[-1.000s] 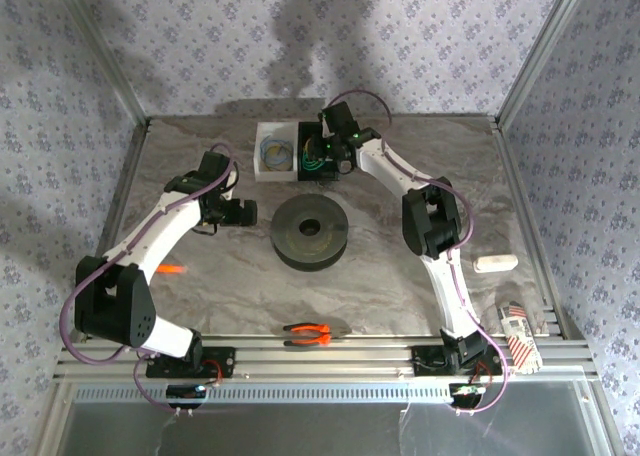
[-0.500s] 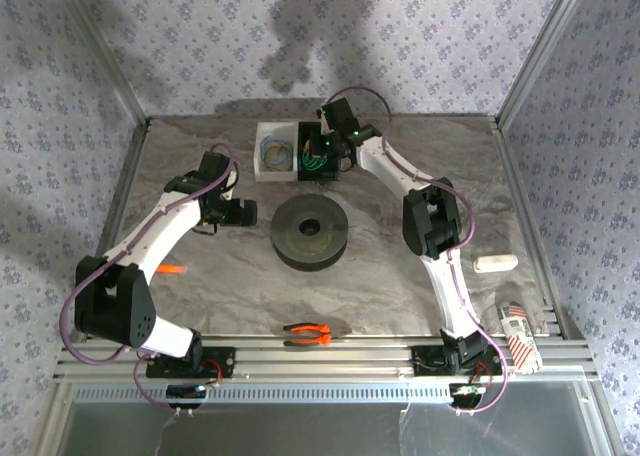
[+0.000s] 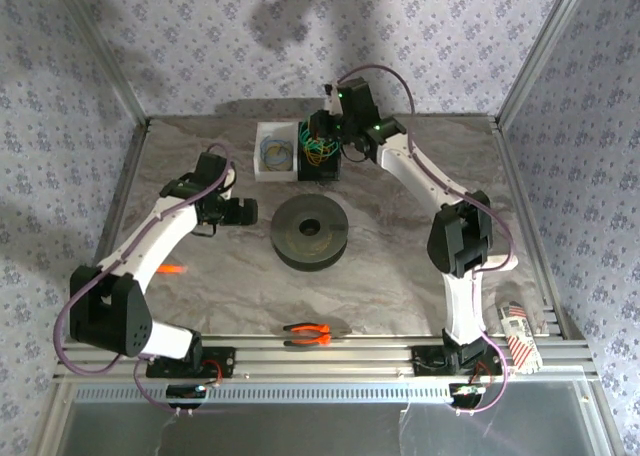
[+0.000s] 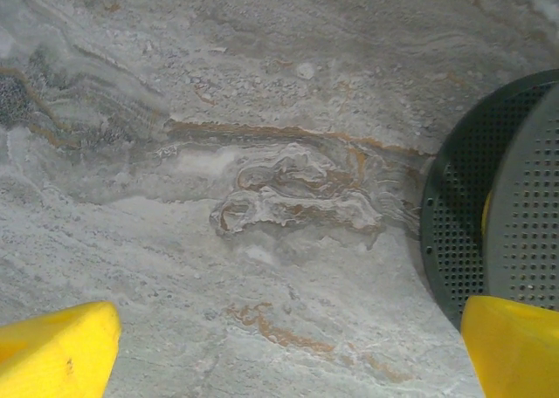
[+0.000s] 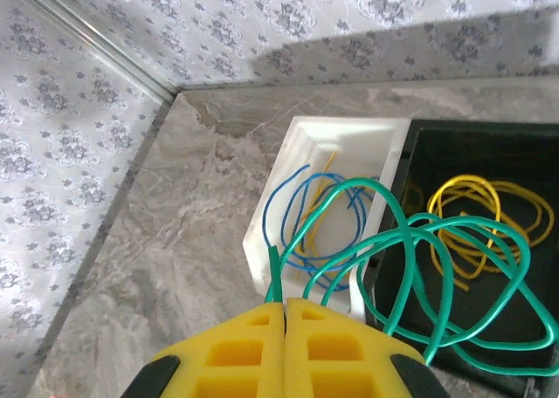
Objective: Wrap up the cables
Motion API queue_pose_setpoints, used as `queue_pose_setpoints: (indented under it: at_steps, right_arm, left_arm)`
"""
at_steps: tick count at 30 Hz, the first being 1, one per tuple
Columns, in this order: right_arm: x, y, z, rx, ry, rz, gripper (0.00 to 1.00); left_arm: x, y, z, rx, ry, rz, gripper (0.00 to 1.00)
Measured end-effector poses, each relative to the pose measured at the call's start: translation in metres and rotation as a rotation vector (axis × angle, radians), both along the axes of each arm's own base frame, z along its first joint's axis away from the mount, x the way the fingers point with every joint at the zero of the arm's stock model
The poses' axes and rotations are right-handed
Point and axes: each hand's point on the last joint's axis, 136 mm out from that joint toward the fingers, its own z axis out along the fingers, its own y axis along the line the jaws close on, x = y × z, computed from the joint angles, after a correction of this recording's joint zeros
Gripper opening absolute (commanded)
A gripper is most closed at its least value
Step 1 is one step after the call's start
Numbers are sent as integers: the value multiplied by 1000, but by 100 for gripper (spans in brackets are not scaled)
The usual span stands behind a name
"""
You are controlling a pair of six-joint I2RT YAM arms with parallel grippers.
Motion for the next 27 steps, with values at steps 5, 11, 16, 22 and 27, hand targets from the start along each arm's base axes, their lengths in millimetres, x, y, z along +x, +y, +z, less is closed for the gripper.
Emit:
queue_pose_setpoints:
  at_steps: [5, 11, 16, 22, 27]
  right_arm:
    - [-24, -3, -16, 93, 106, 1, 0]
    - [-55, -27, 29, 297, 132, -27, 0]
    - [-71, -65, 94, 551, 93, -89, 0]
    - [-77, -83, 116, 747, 166, -155, 0]
    - [-85, -77, 100, 822, 262, -177, 0]
  left_arm:
    - [1, -12, 23, -85, -87, -29, 100]
    - [7, -39, 46, -256, -198, -93, 100]
    - [7, -59, 54, -384, -238, -142, 100]
    - [15, -81, 81, -541, -335, -178, 100]
    - [23, -98, 99, -617, -451, -235, 100]
